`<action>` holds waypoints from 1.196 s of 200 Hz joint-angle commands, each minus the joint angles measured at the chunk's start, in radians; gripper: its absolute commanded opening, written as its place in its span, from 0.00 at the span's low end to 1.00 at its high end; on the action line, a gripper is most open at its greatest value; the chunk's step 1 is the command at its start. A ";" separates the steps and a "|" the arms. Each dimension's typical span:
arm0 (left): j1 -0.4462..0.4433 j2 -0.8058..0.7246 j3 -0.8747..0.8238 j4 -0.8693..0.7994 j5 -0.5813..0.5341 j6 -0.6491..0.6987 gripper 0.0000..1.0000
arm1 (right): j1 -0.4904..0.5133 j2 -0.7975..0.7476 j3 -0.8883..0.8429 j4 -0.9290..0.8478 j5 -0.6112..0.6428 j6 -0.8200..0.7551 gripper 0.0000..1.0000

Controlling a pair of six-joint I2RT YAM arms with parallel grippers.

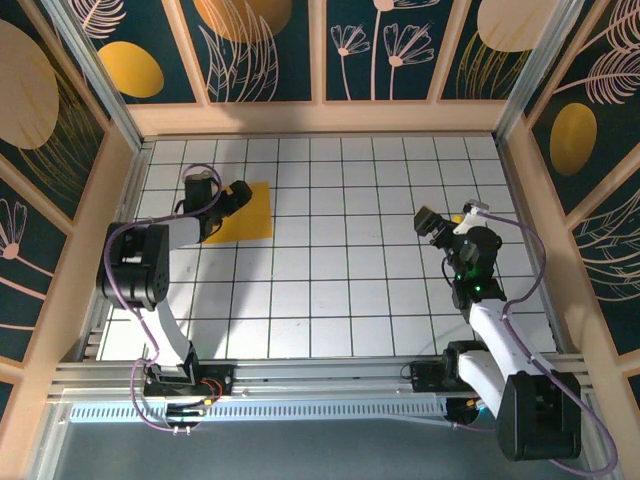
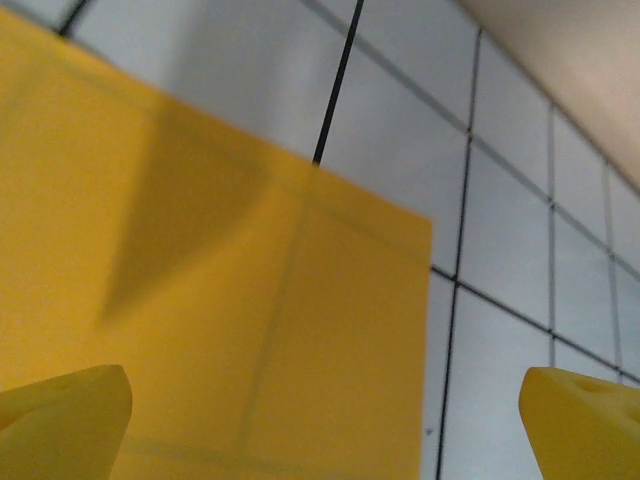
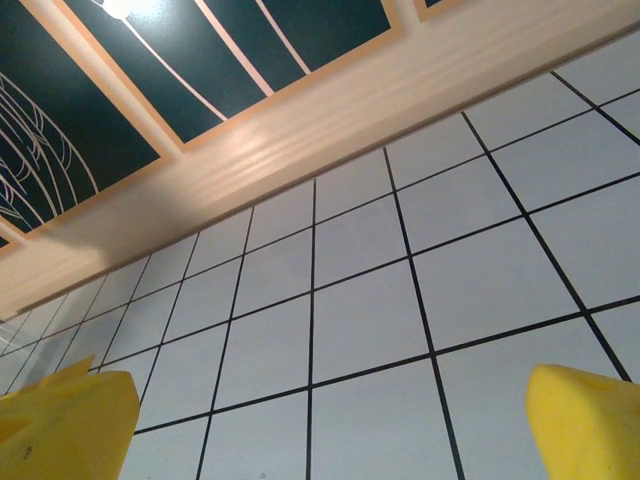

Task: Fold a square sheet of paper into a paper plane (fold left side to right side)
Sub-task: Move the square sheet of paper to the center of the table.

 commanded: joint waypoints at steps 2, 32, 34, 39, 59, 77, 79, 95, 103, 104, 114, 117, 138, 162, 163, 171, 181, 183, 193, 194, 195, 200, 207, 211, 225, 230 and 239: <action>-0.029 0.038 0.079 -0.071 -0.013 -0.016 0.99 | 0.016 -0.004 0.036 -0.027 0.037 -0.010 0.99; -0.045 0.089 0.113 -0.126 -0.014 -0.015 0.99 | 0.023 -0.011 0.038 -0.043 0.061 -0.018 0.99; -0.046 0.091 0.113 -0.129 -0.013 -0.013 0.99 | 0.024 -0.010 0.038 -0.044 0.062 -0.017 0.99; -0.049 0.096 0.113 -0.136 -0.010 -0.011 0.99 | 0.023 -0.011 0.038 -0.045 0.063 -0.019 0.99; -0.061 0.104 0.096 -0.149 0.015 -0.005 0.99 | 0.024 -0.010 0.044 -0.059 0.073 -0.024 0.99; -0.079 0.105 0.062 -0.143 0.055 -0.017 0.99 | 0.025 -0.009 0.055 -0.078 0.084 -0.030 0.99; -0.082 0.105 0.058 -0.142 0.060 -0.018 0.99 | 0.025 -0.010 0.055 -0.079 0.086 -0.030 0.99; -0.100 0.101 0.013 -0.125 0.101 -0.048 0.99 | 0.026 -0.010 0.063 -0.090 0.092 -0.032 0.99; -0.111 0.092 -0.022 -0.105 0.120 -0.076 0.99 | 0.026 -0.009 0.064 -0.093 0.096 -0.032 0.99; -0.112 0.091 -0.026 -0.101 0.121 -0.080 0.99 | 0.025 -0.010 0.065 -0.093 0.096 -0.033 0.99; -0.128 0.078 -0.067 -0.069 0.135 -0.118 0.99 | 0.026 -0.009 0.065 -0.094 0.097 -0.032 0.99; -0.135 0.072 -0.078 -0.058 0.139 -0.128 0.99 | 0.025 -0.009 0.065 -0.095 0.097 -0.030 0.99; -0.196 0.032 -0.141 -0.017 0.136 -0.187 0.99 | 0.026 -0.004 0.066 -0.096 0.097 -0.029 0.99; -0.293 -0.001 -0.186 0.026 0.114 -0.270 0.99 | 0.029 0.007 0.071 -0.105 0.100 -0.027 0.99; -0.297 -0.002 -0.187 0.030 0.112 -0.274 0.99 | 0.029 0.008 0.071 -0.106 0.100 -0.027 0.99; -0.334 -0.007 -0.203 0.058 0.108 -0.308 0.99 | 0.029 0.015 0.074 -0.112 0.100 -0.025 0.99; -0.381 -0.008 -0.222 0.101 0.102 -0.367 0.99 | 0.030 0.024 0.078 -0.119 0.098 -0.024 0.99; -0.391 -0.008 -0.225 0.109 0.101 -0.376 0.99 | 0.029 0.025 0.078 -0.119 0.098 -0.024 0.99; -0.435 -0.004 -0.233 0.142 0.097 -0.415 0.99 | 0.031 0.034 0.081 -0.123 0.092 -0.022 0.99; -0.439 -0.003 -0.233 0.144 0.095 -0.420 0.99 | 0.032 0.035 0.082 -0.124 0.092 -0.022 0.99; -0.442 -0.003 -0.233 0.145 0.094 -0.426 0.99 | 0.032 0.035 0.082 -0.124 0.092 -0.022 0.99; -0.462 -0.003 -0.236 0.154 0.084 -0.445 0.99 | 0.031 0.039 0.084 -0.127 0.090 -0.022 0.99; -0.489 -0.003 -0.241 0.171 0.065 -0.472 0.99 | 0.033 0.046 0.086 -0.131 0.088 -0.020 0.99; -0.504 -0.003 -0.243 0.185 0.057 -0.487 0.99 | 0.033 0.048 0.087 -0.134 0.087 -0.022 0.99; -0.553 0.002 -0.236 0.215 0.029 -0.532 0.99 | 0.035 0.056 0.093 -0.137 0.082 -0.024 0.99; -0.568 0.006 -0.229 0.221 0.023 -0.541 0.99 | 0.035 0.059 0.095 -0.138 0.079 -0.025 0.99; -0.591 0.014 -0.212 0.228 0.016 -0.557 0.99 | 0.038 0.064 0.100 -0.144 0.074 -0.025 0.99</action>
